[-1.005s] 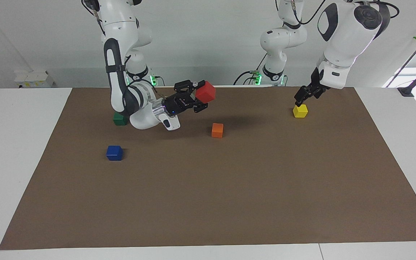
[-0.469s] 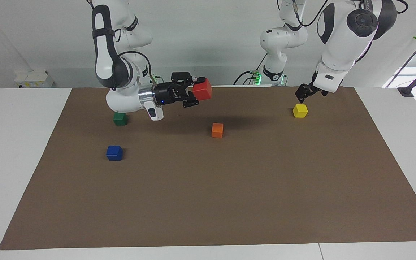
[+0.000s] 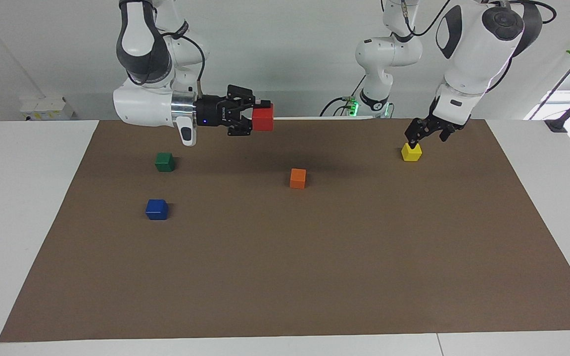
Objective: Transfer red block to right arm and stack on blue block
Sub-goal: 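Carry the red block with the right gripper over the blue block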
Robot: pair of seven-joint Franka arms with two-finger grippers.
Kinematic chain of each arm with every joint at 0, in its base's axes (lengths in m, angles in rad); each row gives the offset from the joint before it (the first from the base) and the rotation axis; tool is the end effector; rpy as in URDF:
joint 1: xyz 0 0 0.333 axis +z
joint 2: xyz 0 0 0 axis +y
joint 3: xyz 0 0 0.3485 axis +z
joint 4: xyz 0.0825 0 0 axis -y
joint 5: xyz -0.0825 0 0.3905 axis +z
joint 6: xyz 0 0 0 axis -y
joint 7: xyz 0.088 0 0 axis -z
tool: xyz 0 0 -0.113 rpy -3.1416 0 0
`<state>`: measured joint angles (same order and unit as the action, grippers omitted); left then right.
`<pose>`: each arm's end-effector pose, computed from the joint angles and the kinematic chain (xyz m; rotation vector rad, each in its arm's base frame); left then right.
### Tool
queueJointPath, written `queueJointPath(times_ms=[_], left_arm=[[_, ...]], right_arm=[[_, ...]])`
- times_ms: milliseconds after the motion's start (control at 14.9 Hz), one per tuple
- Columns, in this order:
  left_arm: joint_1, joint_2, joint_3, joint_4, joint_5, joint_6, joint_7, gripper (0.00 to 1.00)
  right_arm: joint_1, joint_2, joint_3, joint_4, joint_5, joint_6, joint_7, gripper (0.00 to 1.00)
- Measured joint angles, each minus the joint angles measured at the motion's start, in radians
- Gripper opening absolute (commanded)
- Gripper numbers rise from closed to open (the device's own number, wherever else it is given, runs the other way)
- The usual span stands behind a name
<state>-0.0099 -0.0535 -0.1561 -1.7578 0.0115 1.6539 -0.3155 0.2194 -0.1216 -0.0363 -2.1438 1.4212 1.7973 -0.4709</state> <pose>0.5365 -0.0908 0.5976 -3.1009 -0.2310 0.0698 0.4963 0.1820 0.5326 -1.7952 -0.0835 -0.0085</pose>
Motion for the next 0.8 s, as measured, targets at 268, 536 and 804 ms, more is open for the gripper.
queueJointPath(times_ms=[268,536,804], left_arm=[[0.000,0.000,0.001,0.001,-0.001,0.002,0.004,1.00],[0.000,0.000,0.001,0.002,-0.001,0.008,0.006,1.00],[0.000,0.000,0.001,0.006,-0.001,0.008,0.007,1.00]], right_arm=[[-0.013,-0.039,-0.001,0.078,-0.299,0.020,0.146,0.00],[-0.044,-0.059,-0.001,0.152,-0.586,-0.007,0.214,0.00],[-0.089,-0.060,-0.003,0.196,-0.884,-0.063,0.215,0.00]])
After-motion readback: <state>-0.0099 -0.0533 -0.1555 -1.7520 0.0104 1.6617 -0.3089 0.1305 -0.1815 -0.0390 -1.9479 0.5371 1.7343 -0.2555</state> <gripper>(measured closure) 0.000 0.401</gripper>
